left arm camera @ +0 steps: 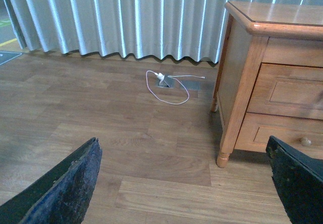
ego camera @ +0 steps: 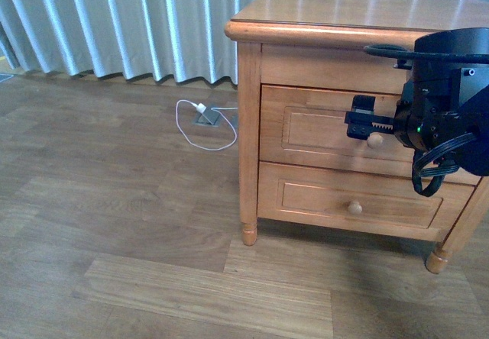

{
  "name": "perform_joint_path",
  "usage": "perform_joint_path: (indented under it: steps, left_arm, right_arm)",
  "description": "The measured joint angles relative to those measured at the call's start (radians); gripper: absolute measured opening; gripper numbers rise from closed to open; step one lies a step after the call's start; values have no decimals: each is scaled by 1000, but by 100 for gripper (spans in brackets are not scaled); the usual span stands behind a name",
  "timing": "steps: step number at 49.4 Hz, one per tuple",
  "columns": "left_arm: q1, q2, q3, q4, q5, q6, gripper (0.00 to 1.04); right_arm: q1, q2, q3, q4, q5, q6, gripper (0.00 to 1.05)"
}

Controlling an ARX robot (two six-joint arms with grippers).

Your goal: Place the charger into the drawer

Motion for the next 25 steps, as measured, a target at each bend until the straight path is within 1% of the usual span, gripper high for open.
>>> perform_joint_path:
  steps: [7,14,21,25]
  left_arm:
    - [0,0,0,0,0,0,99]
    - [0,0,0,0,0,0,99]
    - [0,0,0,0,0,0,99]
    - [0,0,0,0,0,0,99]
  right_arm:
    - [0,-3,-10,11,-9,1,96]
    - [-17,-60,-77,32,-55,13,96]
    - [-39,-203,-188,-24,-161,51,96]
    - [-45,-283,-255,-61,-194,57,96]
